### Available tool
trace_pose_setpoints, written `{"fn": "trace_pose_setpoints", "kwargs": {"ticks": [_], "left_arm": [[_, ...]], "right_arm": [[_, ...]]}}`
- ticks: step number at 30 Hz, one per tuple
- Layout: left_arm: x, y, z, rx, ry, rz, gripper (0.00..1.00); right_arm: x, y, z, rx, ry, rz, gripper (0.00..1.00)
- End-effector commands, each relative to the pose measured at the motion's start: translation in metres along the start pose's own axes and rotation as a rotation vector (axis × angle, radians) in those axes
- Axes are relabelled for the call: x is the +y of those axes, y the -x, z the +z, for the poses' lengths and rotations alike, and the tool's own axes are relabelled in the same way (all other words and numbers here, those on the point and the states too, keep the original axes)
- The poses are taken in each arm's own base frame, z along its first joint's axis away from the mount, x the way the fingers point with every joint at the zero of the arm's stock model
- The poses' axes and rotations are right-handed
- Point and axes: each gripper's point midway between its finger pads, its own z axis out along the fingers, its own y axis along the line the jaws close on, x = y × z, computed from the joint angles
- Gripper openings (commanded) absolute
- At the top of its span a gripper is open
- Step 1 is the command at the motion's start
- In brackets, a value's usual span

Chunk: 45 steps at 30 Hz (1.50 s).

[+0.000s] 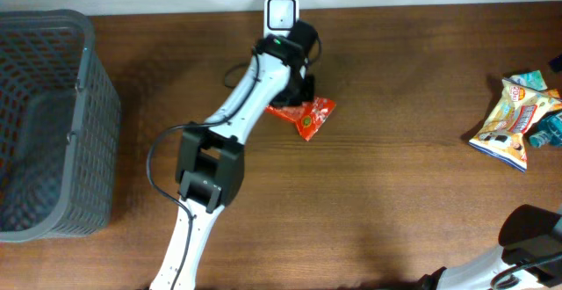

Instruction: Scan the item barcode

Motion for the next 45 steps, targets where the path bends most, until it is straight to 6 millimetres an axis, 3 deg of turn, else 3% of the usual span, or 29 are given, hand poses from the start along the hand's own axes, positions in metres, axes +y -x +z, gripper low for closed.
{"fn": "trace_pose_setpoints", "kwargs": {"ticks": [1,3,7,9,13,14,16,19,21,23,24,26,27,29,32,37,40,43,45], "left_arm": [[0.001,0.029,-0.027,-0.108,-0.009,-0.059,0.0],[0.005,0.025,-0.017,-0.087,0.01,-0.072,0.0],[0.003,0.013,0.029,-0.039,0.027,-0.054,0.0],[0.012,0.011,0.049,-0.025,0.07,-0.055,0.0],[0.046,0.034,0.041,-0.129,0.217,-0.086,0.0],[0.048,0.04,0.033,-0.146,0.212,-0.096,0.0],[0.048,0.066,-0.002,-0.238,0.176,-0.119,0.0],[0.048,0.105,-0.086,-0.421,0.11,-0.156,0.0],[0.068,0.114,-0.135,-0.506,0.143,-0.194,0.05],[0.109,0.105,-0.164,-0.522,0.286,-0.249,0.26],[0.127,0.097,-0.169,-0.498,0.337,-0.27,0.57],[0.151,0.062,-0.152,-0.311,0.347,-0.295,0.95],[0.15,0.051,-0.143,-0.25,0.324,-0.297,0.99],[0.146,0.035,-0.122,-0.142,0.286,-0.276,0.99],[0.112,0.028,-0.079,-0.034,0.081,-0.101,0.99],[0.11,0.008,-0.017,0.066,0.0,-0.117,0.98],[0.116,-0.006,0.001,0.112,0.009,-0.126,0.96],[0.097,-0.012,0.011,0.136,-0.116,-0.053,0.95],[0.095,-0.006,0.019,0.104,-0.135,-0.044,0.95]], "right_arm": [[0.0,0.0,-0.001,-0.003,0.003,0.008,0.98],[0.0,0.0,-0.001,-0.003,0.003,0.008,0.98],[0.0,0.0,-0.001,-0.003,0.003,0.008,0.99],[0.0,0.0,-0.001,-0.003,0.003,0.008,0.98],[0.0,0.0,-0.001,-0.003,0.003,0.008,0.98],[0.0,0.0,-0.001,-0.003,0.003,0.008,0.98],[0.0,0.0,-0.001,-0.003,0.003,0.008,0.98],[0.0,0.0,-0.001,-0.003,0.003,0.008,0.98],[0.0,0.0,-0.001,-0.003,0.003,0.008,0.98],[0.0,0.0,-0.001,-0.003,0.003,0.008,0.98],[0.0,0.0,-0.001,-0.003,0.003,0.008,0.98],[0.0,0.0,-0.001,-0.003,0.003,0.008,0.98],[0.0,0.0,-0.001,-0.003,0.003,0.008,0.98],[0.0,0.0,-0.001,-0.003,0.003,0.008,0.98],[0.0,0.0,-0.001,-0.003,0.003,0.008,0.98],[0.0,0.0,-0.001,-0.003,0.003,0.008,0.98],[0.0,0.0,-0.001,-0.003,0.003,0.008,0.98],[0.0,0.0,-0.001,-0.003,0.003,0.008,0.98],[0.0,0.0,-0.001,-0.003,0.003,0.008,0.98]]}}
